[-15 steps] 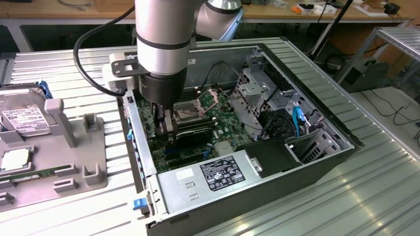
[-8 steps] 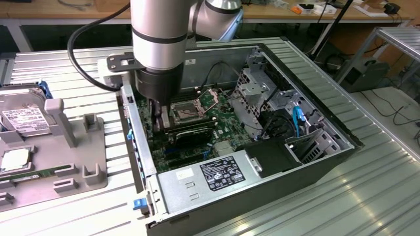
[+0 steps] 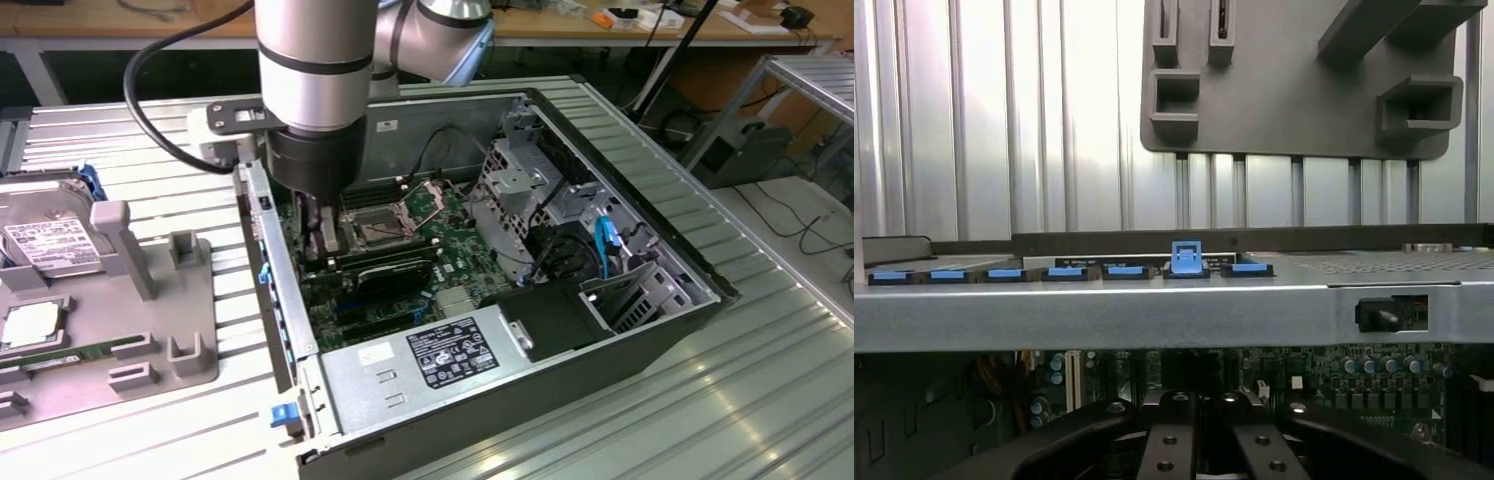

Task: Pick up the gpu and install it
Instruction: 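Press down on the gpu until it lock into place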

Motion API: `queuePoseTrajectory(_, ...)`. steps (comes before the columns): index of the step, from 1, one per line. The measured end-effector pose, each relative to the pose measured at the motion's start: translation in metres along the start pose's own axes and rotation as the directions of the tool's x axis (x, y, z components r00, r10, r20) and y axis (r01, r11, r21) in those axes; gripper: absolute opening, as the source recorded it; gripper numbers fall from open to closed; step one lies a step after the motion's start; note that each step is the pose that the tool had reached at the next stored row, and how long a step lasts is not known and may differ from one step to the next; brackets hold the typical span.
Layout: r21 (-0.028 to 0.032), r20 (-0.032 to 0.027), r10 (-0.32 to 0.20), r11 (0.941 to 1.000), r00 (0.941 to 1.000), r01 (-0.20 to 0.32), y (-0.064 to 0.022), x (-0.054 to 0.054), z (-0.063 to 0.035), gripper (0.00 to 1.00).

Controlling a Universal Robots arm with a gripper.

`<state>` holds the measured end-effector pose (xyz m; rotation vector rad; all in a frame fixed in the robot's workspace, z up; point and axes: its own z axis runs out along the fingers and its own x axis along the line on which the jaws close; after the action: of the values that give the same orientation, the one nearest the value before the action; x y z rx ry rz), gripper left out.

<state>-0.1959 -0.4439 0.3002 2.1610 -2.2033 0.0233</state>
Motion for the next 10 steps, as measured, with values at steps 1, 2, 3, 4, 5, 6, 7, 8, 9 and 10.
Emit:
queuePoseTrajectory(1, -0.0002, -0.0001, 0.0, 1.0, 1.0, 0.0, 0.0013, -0.0009, -0.0004, 0.11)
queuePoseTrajectory(2, -0.0001, 0.0, 0.0, 1.0, 1.0, 0.0, 0.0024, -0.0017, -0.0006, 0.11)
queuePoseTrajectory(3, 0.0, 0.0002, 0.0, 1.0, 1.0, 0.0, 0.0027, -0.0019, -0.0007, 0.11)
queuePoseTrajectory(4, 0.0, 0.0001, 0.0, 1.0, 1.0, 0.0, 0.0027, -0.0019, -0.001, 0.11)
queuePoseTrajectory(5, 0.0, 0.0002, 0.0, 1.0, 1.0, 0.0, 0.0031, -0.0022, -0.0016, 0.11)
queuePoseTrajectory(6, 0.0, 0.0, 0.0, 1.0, 1.0, 0.0, 0.0032, -0.0023, -0.0017, 0.11)
queuePoseTrajectory(7, -0.0002, -0.0003, 0.0, 1.0, 1.0, 0.0, 0.0035, -0.0022, -0.0021, 0.11)
queuePoseTrajectory(8, -0.0001, -0.0006, 0.0, 1.0, 1.0, 0.0, 0.0045, -0.0026, -0.0024, 0.11)
queuePoseTrajectory(9, -0.0001, -0.0013, 0.0, 1.0, 1.0, 0.0, 0.0049, -0.003, -0.0033, 0.11)
queuePoseTrajectory(10, 0.0, -0.0017, 0.0, 1.0, 1.0, 0.0, 0.005, -0.0033, -0.0034, 0.11)
